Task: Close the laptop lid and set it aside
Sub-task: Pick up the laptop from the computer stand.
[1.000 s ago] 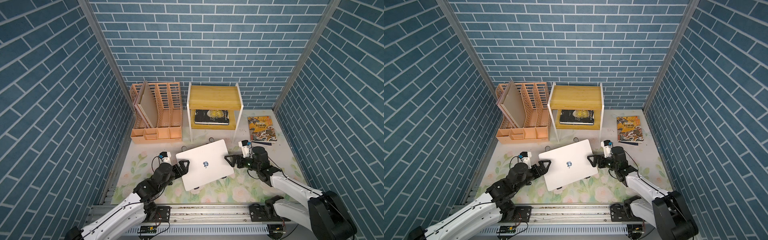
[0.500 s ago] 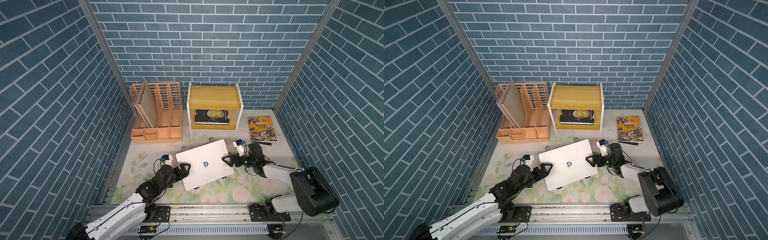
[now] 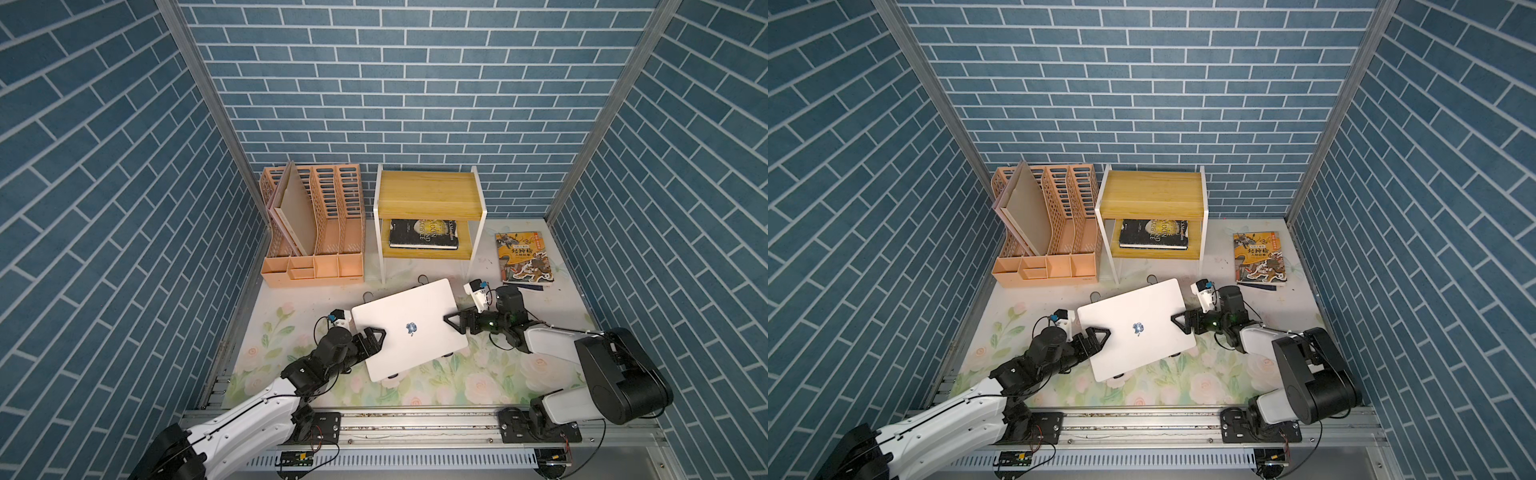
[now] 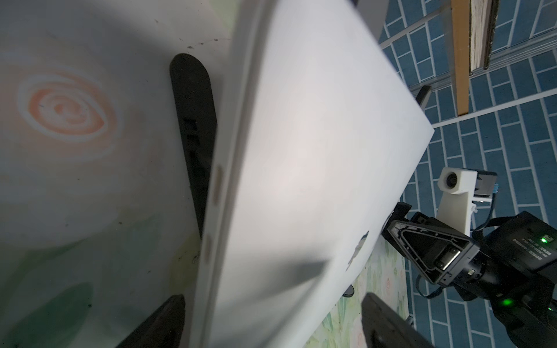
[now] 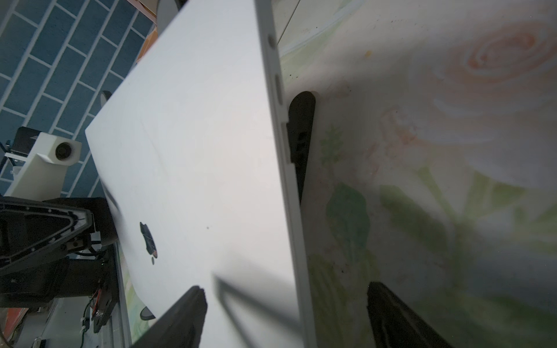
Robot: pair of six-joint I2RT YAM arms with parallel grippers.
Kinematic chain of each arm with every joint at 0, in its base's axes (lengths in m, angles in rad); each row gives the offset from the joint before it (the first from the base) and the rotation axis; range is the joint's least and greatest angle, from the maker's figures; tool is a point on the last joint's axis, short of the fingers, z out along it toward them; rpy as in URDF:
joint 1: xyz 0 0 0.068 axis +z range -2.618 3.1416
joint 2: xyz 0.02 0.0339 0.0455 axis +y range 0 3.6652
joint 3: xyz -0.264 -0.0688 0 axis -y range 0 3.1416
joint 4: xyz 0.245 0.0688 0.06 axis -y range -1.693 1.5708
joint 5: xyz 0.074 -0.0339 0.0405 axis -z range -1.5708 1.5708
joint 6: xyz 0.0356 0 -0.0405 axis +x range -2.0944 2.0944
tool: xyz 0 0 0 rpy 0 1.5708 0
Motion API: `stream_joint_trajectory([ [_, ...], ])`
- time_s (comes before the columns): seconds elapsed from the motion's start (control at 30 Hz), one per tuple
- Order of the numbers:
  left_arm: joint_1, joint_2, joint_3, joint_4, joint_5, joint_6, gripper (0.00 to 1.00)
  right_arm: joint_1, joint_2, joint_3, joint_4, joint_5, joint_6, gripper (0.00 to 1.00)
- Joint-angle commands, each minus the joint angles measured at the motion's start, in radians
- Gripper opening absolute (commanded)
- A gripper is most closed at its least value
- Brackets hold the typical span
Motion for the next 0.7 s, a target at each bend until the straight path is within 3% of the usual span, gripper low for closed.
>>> stream_joint_trajectory([
  [0.0, 0.005, 0.005, -0.006, 0.049, 0.01, 0.009, 0.92, -0.005, 0.013, 0.005, 0.032, -0.052, -0.017, 0.85],
  [0.43, 0.006, 0.048, 0.038, -0.021, -0.032, 0.006, 0.83, 0.002, -0.013, -0.017, 0.105, -0.171, 0.034, 0.77],
  [0.5, 0.006, 0.051, 0.041, -0.031, -0.041, 0.006, 0.77, 0.002, -0.018, -0.021, 0.113, -0.174, 0.041, 0.75],
  [0.67, 0.006, 0.062, 0.04, -0.025, -0.041, 0.007, 0.75, 0.002, -0.02, -0.042, 0.149, -0.187, 0.072, 0.64],
])
